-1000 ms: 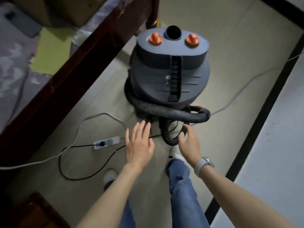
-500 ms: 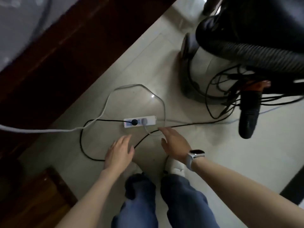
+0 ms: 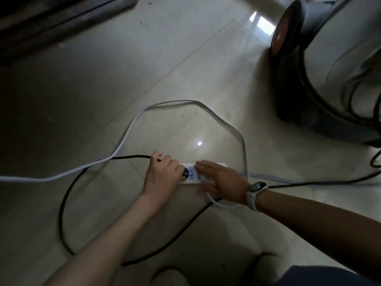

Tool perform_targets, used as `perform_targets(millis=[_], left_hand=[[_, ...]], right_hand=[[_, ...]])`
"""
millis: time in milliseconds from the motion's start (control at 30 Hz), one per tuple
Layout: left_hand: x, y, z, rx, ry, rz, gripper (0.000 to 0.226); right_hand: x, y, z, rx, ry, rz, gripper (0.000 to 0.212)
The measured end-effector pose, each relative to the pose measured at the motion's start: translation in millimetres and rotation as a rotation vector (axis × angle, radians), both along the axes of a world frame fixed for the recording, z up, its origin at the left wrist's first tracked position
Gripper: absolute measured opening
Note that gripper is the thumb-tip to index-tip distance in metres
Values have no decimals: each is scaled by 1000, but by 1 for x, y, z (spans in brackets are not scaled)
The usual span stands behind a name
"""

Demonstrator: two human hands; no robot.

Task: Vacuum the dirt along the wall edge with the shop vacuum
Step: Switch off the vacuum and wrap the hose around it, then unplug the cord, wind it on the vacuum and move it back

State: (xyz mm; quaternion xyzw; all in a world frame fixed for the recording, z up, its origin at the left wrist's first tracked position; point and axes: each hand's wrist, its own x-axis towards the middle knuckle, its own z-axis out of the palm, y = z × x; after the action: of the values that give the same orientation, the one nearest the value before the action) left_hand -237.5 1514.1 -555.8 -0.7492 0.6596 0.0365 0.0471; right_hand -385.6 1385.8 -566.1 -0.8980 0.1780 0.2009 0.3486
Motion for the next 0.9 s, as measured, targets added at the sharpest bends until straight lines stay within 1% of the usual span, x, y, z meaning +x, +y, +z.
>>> perform_targets(millis=[67,133,200,233,333,367,433,533,600,633,700,733,800,867,900], left_hand=[[6,-1,3,-33,28,-36,20],[6,0,11,-82,119,-21,24],[6,-5,28,-171,217,53,15],[6,-10,40,-177,261,96,17],[8,-19,73,-106,370,261,26],[6,-17,83,-81,413,324,24],[-2,-6,106,-78,540,418,23],[-13,14,159,-86,745,565,29],[-19,18,204,-167,941,772,27],[-24,19,229,-219,1079,880,26],[-33,17,282,-347,1413,1092,26],[-36,17,310,-420,1582,1196,24],[-36,14,366,-526,1891,1346,21],[-34,9,424,-560,2116,1410,23],[-33,7,454,-566,2208,1425,24]], right_hand=[[1,0,2,-6,16,6,69],[2,1,4,-11,55,21,69],[4,1,5,-41,73,44,69],[5,1,6,-66,75,58,69],[10,2,15,-82,135,65,70],[12,4,21,-48,166,32,70],[11,10,43,84,186,-97,71],[9,26,102,343,129,-363,76],[8,32,149,464,68,-547,68],[7,35,174,499,46,-618,63],[1,45,228,581,36,-717,56],[-4,52,256,618,48,-727,55],[-13,69,315,691,77,-676,60],[-19,85,375,758,96,-583,66],[-21,92,406,776,93,-542,66]])
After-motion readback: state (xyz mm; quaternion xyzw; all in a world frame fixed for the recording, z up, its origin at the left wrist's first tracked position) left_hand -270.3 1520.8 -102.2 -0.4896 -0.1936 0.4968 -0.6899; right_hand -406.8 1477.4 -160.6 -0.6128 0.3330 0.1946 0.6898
